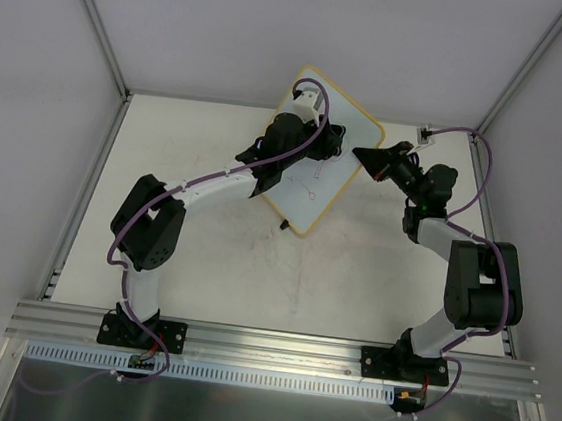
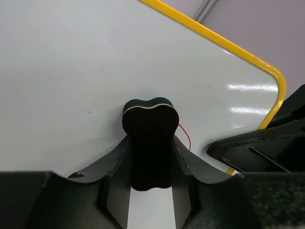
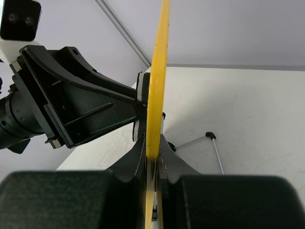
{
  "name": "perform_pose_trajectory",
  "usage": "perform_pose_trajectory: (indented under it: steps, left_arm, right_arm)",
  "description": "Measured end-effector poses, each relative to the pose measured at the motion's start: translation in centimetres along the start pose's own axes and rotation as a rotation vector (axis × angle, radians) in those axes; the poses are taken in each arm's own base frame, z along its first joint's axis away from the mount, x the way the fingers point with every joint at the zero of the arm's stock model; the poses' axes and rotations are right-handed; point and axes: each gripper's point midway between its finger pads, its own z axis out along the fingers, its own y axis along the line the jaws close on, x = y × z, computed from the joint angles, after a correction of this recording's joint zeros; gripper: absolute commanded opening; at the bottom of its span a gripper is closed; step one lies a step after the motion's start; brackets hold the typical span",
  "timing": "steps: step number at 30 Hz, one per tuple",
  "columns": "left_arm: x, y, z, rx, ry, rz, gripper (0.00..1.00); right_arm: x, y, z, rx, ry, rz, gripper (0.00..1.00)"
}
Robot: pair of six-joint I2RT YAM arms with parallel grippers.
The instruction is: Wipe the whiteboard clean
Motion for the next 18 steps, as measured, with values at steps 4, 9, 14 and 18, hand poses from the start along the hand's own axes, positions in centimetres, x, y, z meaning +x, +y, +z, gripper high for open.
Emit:
perform_pose_trajectory:
  steps: [4, 9, 14, 18]
  left_arm:
    - [-0.1, -0.2, 0.3, 0.013, 0.006, 0.037, 0.0]
    - [-0.6, -0.6, 0.8, 0.028, 0.007, 0.069, 0.0]
    - [-1.5, -1.3, 0.9, 0.051, -0.003, 0.078, 0.0]
    - [-1.8, -1.7, 0.9, 0.069, -0.006, 0.086, 0.0]
  right_arm:
    - [0.0, -0.1, 0.0, 0.005, -0.002, 0.001, 0.0]
    - [0.0, -0.3, 0.0, 0.013, -0.003, 0.006, 0.0]
    - [0.0, -0.2, 0.0, 0.007, 0.0, 0.005, 0.0]
    - [0.0, -0.1, 0.0, 0.001, 0.002, 0.002, 0.0]
